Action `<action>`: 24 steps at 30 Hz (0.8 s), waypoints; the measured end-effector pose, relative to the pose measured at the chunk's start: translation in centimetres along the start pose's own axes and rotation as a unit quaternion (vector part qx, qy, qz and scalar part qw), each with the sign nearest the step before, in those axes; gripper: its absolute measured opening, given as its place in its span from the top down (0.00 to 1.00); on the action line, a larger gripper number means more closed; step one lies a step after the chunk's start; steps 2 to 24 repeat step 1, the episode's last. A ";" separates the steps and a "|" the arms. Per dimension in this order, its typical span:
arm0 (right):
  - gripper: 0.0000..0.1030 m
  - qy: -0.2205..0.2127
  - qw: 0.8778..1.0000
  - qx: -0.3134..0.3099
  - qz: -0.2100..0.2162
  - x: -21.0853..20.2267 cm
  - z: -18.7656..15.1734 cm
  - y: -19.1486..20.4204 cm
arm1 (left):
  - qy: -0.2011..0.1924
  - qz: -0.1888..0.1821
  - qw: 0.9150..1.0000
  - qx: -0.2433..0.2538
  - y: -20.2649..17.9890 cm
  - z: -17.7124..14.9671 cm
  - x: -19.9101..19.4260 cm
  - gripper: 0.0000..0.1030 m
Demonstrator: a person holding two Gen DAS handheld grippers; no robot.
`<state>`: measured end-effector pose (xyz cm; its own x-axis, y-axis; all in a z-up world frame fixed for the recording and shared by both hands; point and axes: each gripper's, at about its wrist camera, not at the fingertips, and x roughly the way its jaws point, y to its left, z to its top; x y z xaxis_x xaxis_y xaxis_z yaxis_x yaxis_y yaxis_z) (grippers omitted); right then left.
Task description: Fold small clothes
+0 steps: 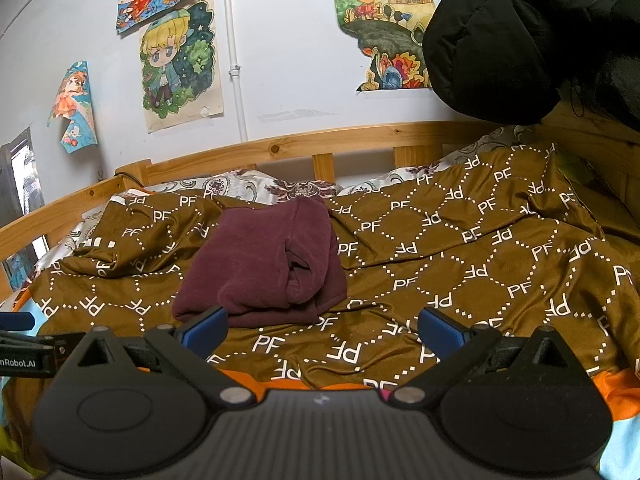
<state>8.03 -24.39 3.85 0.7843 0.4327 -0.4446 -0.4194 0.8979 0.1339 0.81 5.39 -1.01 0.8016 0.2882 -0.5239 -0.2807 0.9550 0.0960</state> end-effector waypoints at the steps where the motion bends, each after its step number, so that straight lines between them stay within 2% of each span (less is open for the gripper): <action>1: 0.00 0.000 1.000 0.000 0.000 0.0 0.0 0.0 | 0.000 0.000 1.000 0.000 0.0 0.0 0.0 0.01; 24: 0.00 0.000 1.000 0.000 0.000 0.0 0.0 0.0 | 0.000 0.000 1.000 0.000 0.0 0.0 0.0 0.01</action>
